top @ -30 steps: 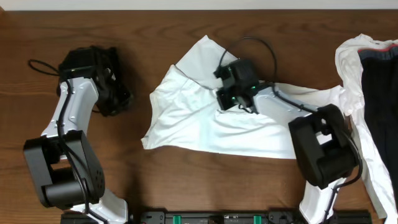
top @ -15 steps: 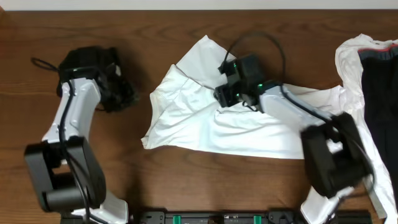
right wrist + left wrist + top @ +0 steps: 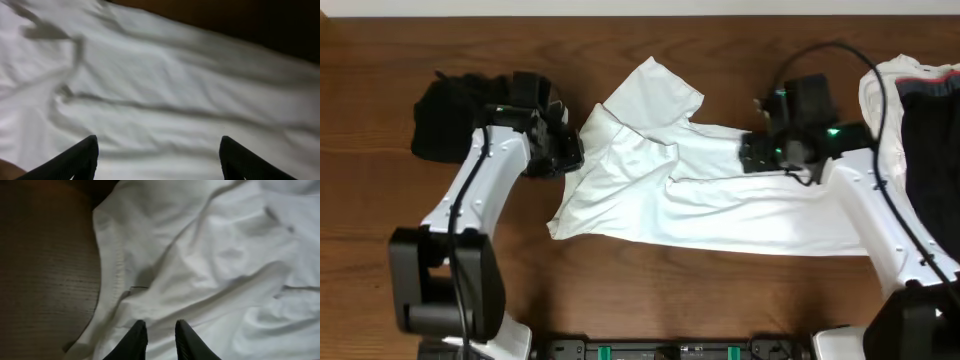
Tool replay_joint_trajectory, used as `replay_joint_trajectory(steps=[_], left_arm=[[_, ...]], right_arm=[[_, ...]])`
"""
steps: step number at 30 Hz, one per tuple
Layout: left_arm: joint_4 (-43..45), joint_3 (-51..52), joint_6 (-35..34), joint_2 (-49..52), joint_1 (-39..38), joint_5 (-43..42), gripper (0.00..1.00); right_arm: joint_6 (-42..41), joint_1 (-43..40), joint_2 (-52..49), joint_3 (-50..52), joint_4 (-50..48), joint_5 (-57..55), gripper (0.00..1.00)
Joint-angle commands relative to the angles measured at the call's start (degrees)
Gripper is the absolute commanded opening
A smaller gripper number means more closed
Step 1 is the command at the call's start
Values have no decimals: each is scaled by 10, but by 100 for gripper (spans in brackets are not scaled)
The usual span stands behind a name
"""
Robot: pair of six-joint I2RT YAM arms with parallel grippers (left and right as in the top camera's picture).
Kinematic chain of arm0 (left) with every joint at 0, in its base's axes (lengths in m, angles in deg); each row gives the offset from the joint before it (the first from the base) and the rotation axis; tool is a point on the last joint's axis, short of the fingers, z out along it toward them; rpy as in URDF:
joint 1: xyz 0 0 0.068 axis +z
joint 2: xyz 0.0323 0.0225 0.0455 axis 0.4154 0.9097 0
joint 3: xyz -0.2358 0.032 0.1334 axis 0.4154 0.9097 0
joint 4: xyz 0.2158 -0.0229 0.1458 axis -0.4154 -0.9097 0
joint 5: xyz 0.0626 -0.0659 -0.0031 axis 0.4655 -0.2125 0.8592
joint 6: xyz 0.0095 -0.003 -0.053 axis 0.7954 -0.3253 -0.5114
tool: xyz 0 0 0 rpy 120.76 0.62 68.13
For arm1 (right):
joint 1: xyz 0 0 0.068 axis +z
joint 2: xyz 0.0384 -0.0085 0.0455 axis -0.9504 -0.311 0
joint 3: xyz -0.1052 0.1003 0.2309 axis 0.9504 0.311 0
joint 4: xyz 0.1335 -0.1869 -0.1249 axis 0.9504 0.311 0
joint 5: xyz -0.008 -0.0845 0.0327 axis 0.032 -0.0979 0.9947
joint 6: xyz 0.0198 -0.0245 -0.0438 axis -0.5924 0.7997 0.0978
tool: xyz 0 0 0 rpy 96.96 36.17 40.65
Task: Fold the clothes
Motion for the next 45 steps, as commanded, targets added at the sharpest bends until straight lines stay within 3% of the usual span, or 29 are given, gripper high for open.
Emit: replay_joint_trajectory(steps=[1, 8, 15, 21, 31, 32, 35, 45], left_arm=[[-3, -2, -7, 33, 0, 24, 22], [18, -2, -7, 83, -20, -31, 22], [54, -2, -7, 88, -61, -28, 22], [57, -2, -8, 102, -78, 53, 22], [49, -2, -10, 173, -75, 101, 22], [42, -2, -21, 180, -74, 114, 22], [20, -2, -60, 192, -68, 152, 6], [-23, -2, -130, 191, -27, 158, 6]], right_arm=[[-7, -52, 2, 0, 32, -21, 75], [-7, -130, 0, 0, 59, -23, 75], [-7, -158, 0, 8, 60, -31, 77], [-7, -158, 0, 24, 56, -35, 77], [-7, -158, 0, 32, 49, -36, 80], [-7, -158, 0, 32, 49, -35, 80], [-7, -158, 0, 32, 50, -35, 81], [-7, -158, 0, 32, 49, -35, 82]])
